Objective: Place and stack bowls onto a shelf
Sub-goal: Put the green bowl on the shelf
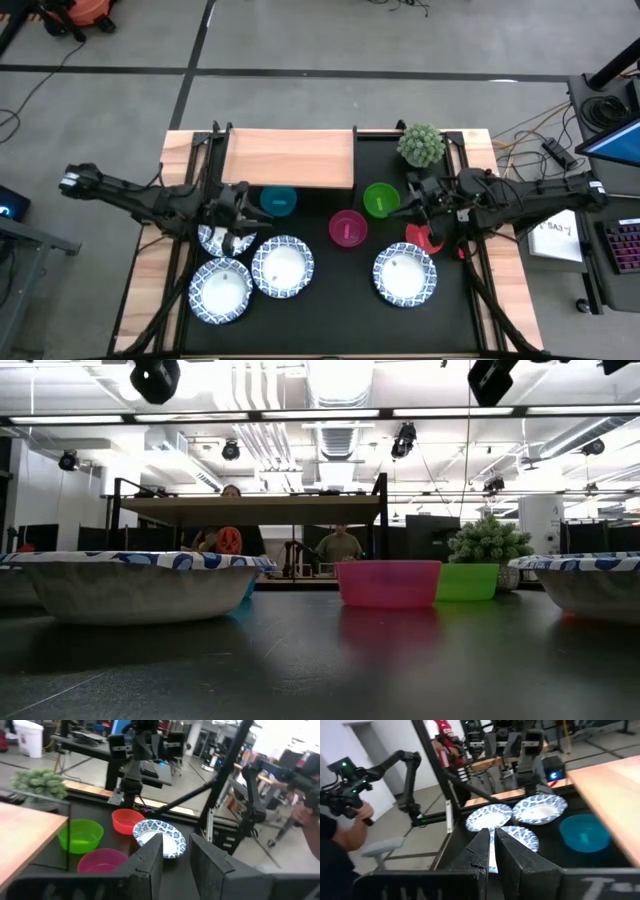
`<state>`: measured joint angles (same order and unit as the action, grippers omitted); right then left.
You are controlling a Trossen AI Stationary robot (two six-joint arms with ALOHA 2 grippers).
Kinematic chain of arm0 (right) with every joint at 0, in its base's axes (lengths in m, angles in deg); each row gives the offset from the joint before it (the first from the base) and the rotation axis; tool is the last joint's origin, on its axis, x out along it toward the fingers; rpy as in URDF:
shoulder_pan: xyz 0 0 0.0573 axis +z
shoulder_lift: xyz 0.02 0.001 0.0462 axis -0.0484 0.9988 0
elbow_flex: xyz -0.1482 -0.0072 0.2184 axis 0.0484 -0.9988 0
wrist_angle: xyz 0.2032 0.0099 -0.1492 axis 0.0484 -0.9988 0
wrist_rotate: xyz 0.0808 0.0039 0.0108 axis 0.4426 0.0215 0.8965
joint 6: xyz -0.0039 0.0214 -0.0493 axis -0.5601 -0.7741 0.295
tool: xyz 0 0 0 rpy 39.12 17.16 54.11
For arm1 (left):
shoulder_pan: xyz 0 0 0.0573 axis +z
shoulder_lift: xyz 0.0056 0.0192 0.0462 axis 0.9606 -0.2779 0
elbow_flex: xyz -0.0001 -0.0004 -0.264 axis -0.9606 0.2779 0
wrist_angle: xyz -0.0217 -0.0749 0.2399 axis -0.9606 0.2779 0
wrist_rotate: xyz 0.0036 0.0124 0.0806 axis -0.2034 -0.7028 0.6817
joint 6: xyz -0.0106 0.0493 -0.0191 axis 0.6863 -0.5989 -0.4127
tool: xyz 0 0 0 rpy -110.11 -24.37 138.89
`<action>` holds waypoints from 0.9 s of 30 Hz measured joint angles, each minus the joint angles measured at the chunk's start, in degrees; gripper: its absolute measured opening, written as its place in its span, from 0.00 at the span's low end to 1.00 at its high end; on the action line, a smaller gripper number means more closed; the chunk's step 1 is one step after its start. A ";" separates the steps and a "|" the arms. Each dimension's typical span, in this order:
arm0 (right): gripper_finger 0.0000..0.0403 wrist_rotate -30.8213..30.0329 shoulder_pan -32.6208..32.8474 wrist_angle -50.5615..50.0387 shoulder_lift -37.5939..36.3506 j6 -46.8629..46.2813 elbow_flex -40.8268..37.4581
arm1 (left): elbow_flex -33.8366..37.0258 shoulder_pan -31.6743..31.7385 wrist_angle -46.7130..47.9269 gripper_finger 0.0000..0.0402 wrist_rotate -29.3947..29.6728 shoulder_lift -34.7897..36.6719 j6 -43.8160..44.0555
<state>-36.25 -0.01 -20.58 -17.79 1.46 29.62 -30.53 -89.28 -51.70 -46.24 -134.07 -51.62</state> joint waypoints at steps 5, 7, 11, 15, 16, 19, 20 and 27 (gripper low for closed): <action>0.04 -0.06 2.86 -0.03 1.31 -3.53 0.00 | -2.34 -1.98 0.02 0.19 0.01 -3.62 -2.15; 0.04 -0.03 3.91 -0.05 1.99 -4.86 0.00 | -3.21 -2.42 0.22 0.19 0.00 -4.81 -2.91; 0.04 0.01 6.01 -0.83 3.93 -7.72 0.00 | -4.91 -2.56 1.47 0.19 -0.01 -6.82 -3.01; 0.04 0.01 7.29 -2.42 6.38 -9.08 0.85 | -6.06 -2.54 2.60 0.19 0.01 -7.88 -4.02; 0.04 -0.02 7.56 -3.52 7.23 -9.08 1.84 | -6.34 -2.54 2.60 0.19 0.01 -7.99 -4.52; 0.04 -0.18 7.89 -9.50 10.10 -9.02 6.63 | -6.81 -2.54 2.90 0.19 0.01 -8.16 -5.17; 0.04 -0.26 7.91 -12.45 11.23 -9.02 8.59 | -6.82 -2.54 3.02 0.19 0.01 -8.16 -5.38; 0.04 -5.98 7.89 -42.63 20.16 -10.26 22.07 | -6.68 -2.54 4.74 0.19 0.01 -7.72 -4.20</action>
<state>-42.22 7.88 -63.22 2.36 -8.80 51.69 -37.21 -91.82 -46.96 -46.23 -141.79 -55.81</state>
